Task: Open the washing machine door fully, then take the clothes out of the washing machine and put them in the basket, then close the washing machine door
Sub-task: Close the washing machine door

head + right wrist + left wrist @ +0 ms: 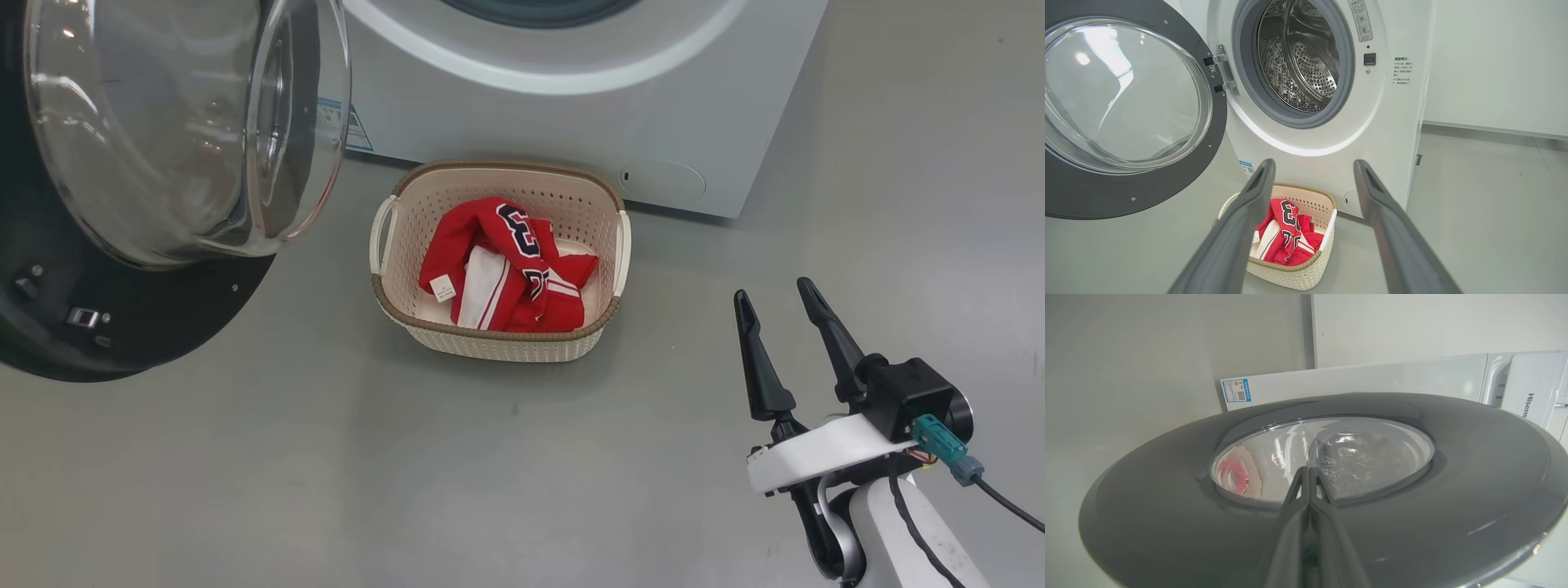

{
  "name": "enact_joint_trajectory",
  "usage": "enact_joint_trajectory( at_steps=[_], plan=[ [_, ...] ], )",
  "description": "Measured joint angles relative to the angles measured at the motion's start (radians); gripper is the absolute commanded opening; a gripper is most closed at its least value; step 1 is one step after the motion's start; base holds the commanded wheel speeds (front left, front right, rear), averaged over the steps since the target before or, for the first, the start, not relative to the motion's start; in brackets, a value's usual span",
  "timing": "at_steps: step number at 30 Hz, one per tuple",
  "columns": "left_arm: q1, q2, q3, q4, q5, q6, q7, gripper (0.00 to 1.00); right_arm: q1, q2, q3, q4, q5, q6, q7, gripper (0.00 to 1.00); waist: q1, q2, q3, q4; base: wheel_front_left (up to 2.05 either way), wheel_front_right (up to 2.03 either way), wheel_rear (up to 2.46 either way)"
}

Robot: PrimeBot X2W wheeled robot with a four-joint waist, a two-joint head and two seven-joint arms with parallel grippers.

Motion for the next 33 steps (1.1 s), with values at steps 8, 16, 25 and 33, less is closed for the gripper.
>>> enact_joint_trajectory(
  at_steps=[8, 16, 25, 33],
  plan=[
    [0.021, -0.033, -0.007, -0.008, -0.044, -0.050, 0.108, 0.00, 0.017, 0.006, 0.009, 0.001, 0.003, 0.000, 0.000, 1.00, 0.0000, 0.0000, -0.028, 0.014, 0.00, 0.00, 0.00],
    [0.026, -0.088, -0.038, -0.036, -0.059, -0.080, 0.221, 0.00, 0.026, 0.012, 0.017, 0.001, 0.005, 0.000, 0.000, 1.00, 0.0000, 0.0000, -0.038, 0.015, 0.00, 0.00, 0.00],
    [0.062, -0.123, -0.066, -0.081, -0.068, -0.098, 0.305, 0.00, 0.029, 0.016, 0.016, 0.001, 0.010, 0.000, 0.000, 1.00, 0.0000, 0.0000, -0.042, 0.009, 0.00, 0.00, 0.00],
    [0.087, -0.166, -0.080, -0.136, -0.093, -0.103, 0.344, 0.00, 0.031, 0.019, 0.012, 0.000, 0.010, -0.001, 0.000, 1.00, 0.0000, 0.0000, -0.044, 0.007, 0.00, 0.00, 0.00]
  ],
)
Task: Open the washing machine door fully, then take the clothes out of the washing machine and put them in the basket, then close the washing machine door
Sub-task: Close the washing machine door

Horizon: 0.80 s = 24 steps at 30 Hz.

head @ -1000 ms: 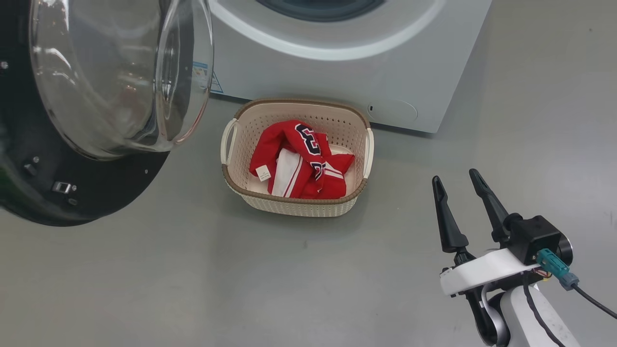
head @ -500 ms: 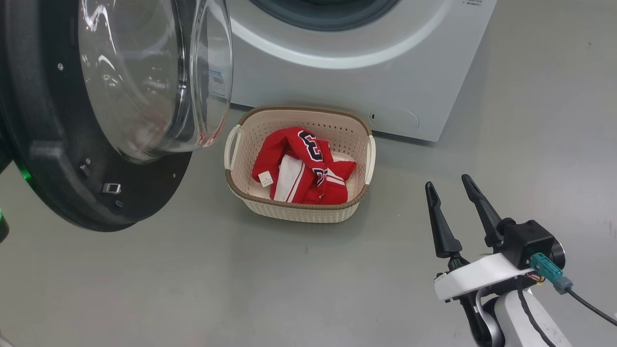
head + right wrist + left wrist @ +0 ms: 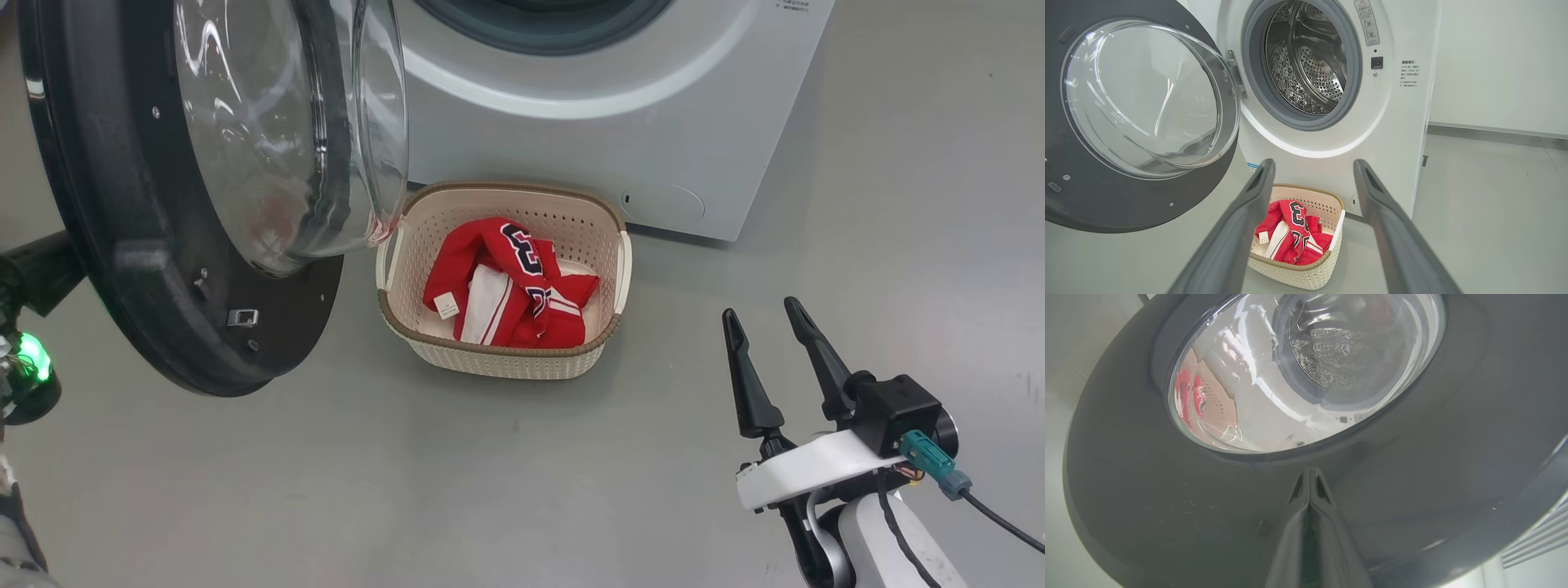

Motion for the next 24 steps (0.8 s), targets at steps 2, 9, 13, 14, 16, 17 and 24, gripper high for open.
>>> enact_joint_trajectory(
  at_steps=[2, 9, 13, 14, 16, 17, 24],
  plan=[
    [0.008, -0.006, -0.002, -0.017, 0.000, -0.003, 0.000, 0.00, 0.000, 0.001, -0.001, 0.000, 0.000, 0.000, 0.000, 1.00, 0.0000, 0.0000, 0.000, 0.000, 0.00, 0.00, 0.00],
    [0.070, 0.017, -0.031, -0.135, 0.068, -0.021, -0.082, 0.00, 0.000, 0.002, -0.006, -0.006, 0.000, -0.003, 0.000, 1.00, 0.0000, 0.0000, -0.001, 0.000, 0.00, 0.00, 0.00],
    [0.132, 0.047, -0.050, -0.221, 0.134, -0.021, -0.178, 0.00, 0.000, 0.003, -0.011, -0.008, 0.000, -0.008, 0.000, 1.00, 0.0000, 0.0000, -0.002, 0.002, 0.00, 0.00, 0.00],
    [0.149, 0.050, -0.057, -0.240, 0.145, -0.021, -0.202, 0.00, 0.000, 0.004, -0.012, -0.009, 0.001, -0.008, 0.000, 1.00, 0.0000, 0.0000, -0.002, 0.002, 0.00, 0.00, 0.00],
    [0.187, 0.050, -0.082, -0.292, 0.186, -0.021, -0.255, 0.00, 0.000, 0.006, -0.019, -0.009, 0.006, -0.008, 0.000, 1.00, 0.0000, 0.0000, -0.004, 0.005, 0.00, 0.00, 0.00],
    [0.206, 0.051, -0.099, -0.329, 0.201, -0.021, -0.285, 0.00, 0.001, 0.006, -0.022, -0.009, 0.008, -0.008, 0.000, 1.00, 0.0000, 0.0000, -0.006, 0.006, 0.00, 0.00, 0.00],
    [0.353, 0.088, -0.257, -0.565, 0.327, -0.021, -0.483, 0.00, 0.006, 0.008, -0.027, -0.013, 0.008, -0.008, 0.000, 1.00, 0.0000, 0.0000, -0.016, 0.021, 0.00, 0.00, 0.00]
  ],
)
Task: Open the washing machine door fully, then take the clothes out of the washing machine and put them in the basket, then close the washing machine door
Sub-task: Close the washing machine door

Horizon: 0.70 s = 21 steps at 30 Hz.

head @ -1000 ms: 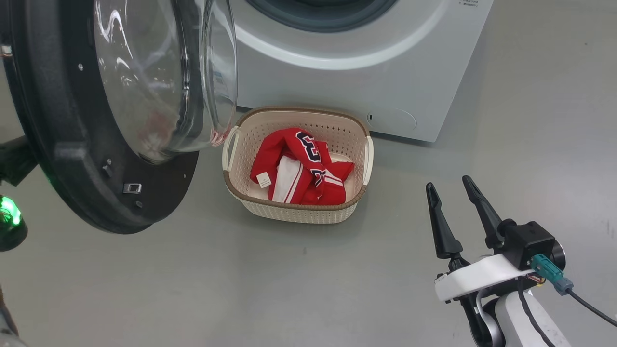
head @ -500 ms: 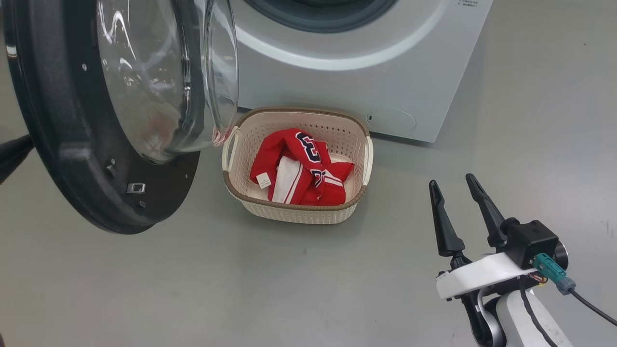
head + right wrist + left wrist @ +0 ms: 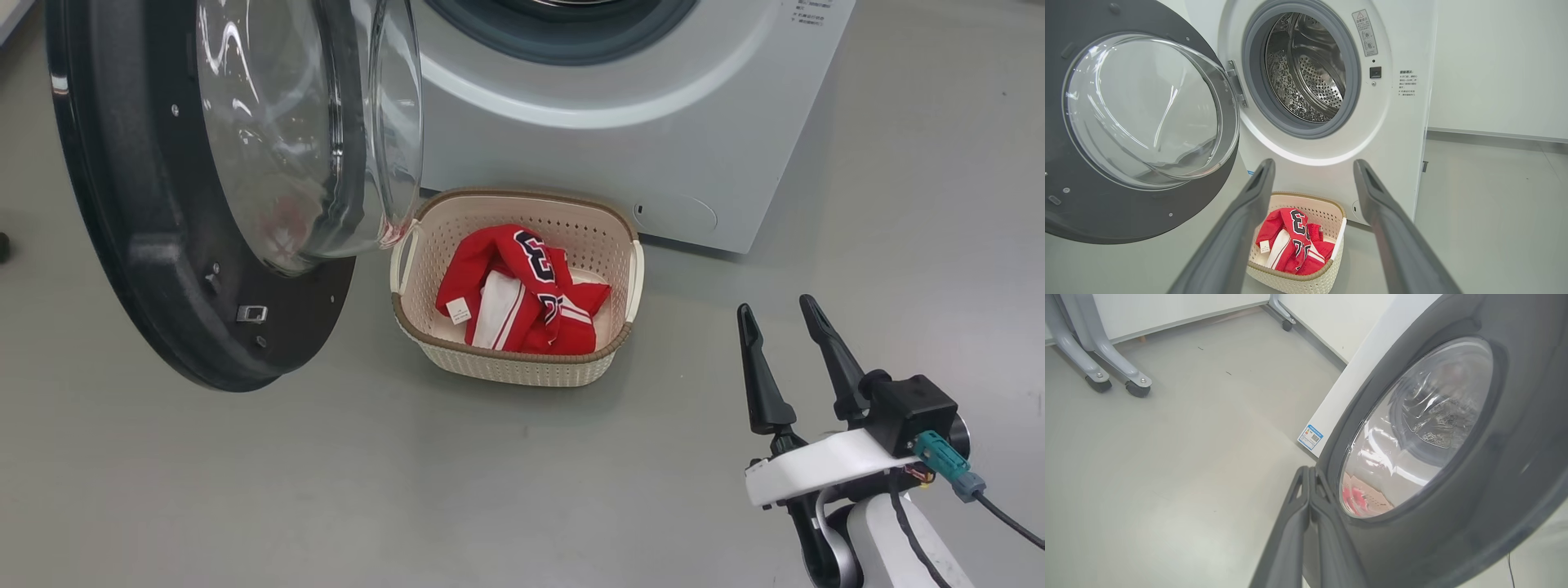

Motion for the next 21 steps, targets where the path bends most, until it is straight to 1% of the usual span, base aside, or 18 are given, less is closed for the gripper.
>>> enact_joint_trajectory(
  at_steps=[5, 8, 12, 16, 21],
  plan=[
    [0.111, -0.003, -0.067, -0.072, 0.049, 0.000, -0.132, 0.00, 0.015, 0.000, 0.001, -0.001, 0.000, 0.000, 0.000, 1.00, 0.0000, 0.0000, -0.008, 0.012, 0.00, 0.00, 0.00],
    [0.175, 0.004, -0.084, -0.108, 0.073, 0.000, -0.223, 0.00, 0.015, 0.002, 0.005, -0.002, 0.000, 0.000, 0.000, 1.00, 0.0000, 0.0000, -0.011, 0.015, 0.00, 0.00, 0.00],
    [0.235, 0.007, -0.114, -0.138, 0.112, 0.000, -0.337, 0.00, 0.015, 0.002, 0.005, -0.002, 0.000, 0.000, 0.000, 1.00, 0.0000, 0.0000, -0.015, 0.017, 0.00, 0.00, 0.00],
    [0.299, 0.018, -0.145, -0.159, 0.172, 0.000, -0.453, 0.00, 0.015, 0.002, 0.005, -0.002, 0.000, 0.000, 0.000, 1.00, 0.0000, 0.0000, -0.019, 0.019, 0.00, 0.00, 0.00],
    [0.352, 0.009, -0.181, -0.170, 0.196, 0.000, -0.566, 0.00, 0.018, 0.003, 0.007, -0.002, 0.000, 0.000, -0.001, 1.00, 0.0000, 0.0000, -0.023, 0.018, 0.00, 0.00, 0.00]
  ],
)
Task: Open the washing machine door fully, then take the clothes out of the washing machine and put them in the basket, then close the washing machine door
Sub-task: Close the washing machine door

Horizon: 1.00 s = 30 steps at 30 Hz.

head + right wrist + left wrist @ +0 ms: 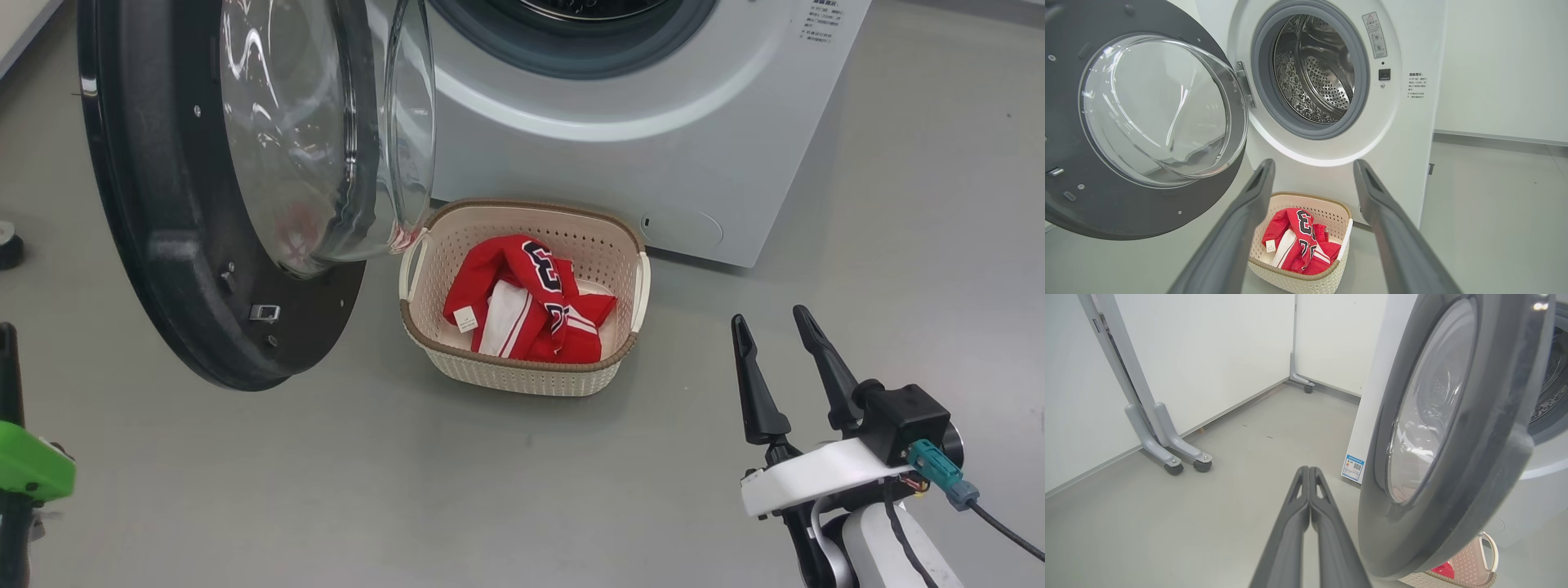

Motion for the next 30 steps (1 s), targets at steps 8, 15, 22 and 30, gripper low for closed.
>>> enact_joint_trajectory(
  at_steps=[8, 15, 22, 30],
  plan=[
    [0.052, -0.023, -0.017, 0.000, 0.043, 0.000, -0.170, 0.00, 0.015, 0.001, 0.000, 0.000, 0.000, 0.000, 0.000, 1.00, 0.0000, 0.0000, -0.004, -0.004, 0.00, 0.00, 0.00],
    [0.083, -0.014, -0.043, 0.014, 0.079, 0.000, -0.258, 1.00, 0.016, 0.002, 0.002, 0.000, 0.000, 0.000, 0.000, 1.00, 0.0000, 0.0000, -0.009, -0.006, 0.00, 0.00, 0.00],
    [0.105, -0.012, -0.063, 0.036, 0.088, 0.000, -0.311, 1.00, 0.017, 0.002, 0.007, 0.000, 0.000, 0.000, 0.000, 1.00, 0.0000, 0.0000, -0.013, -0.008, 0.00, 0.00, 0.00],
    [0.106, 0.002, -0.064, 0.056, 0.091, 0.000, -0.360, 1.00, 0.018, 0.004, 0.010, 0.000, 0.000, 0.001, 0.000, 1.00, 0.0000, 0.0000, -0.016, -0.010, 0.00, 0.00, 0.00]
  ],
)
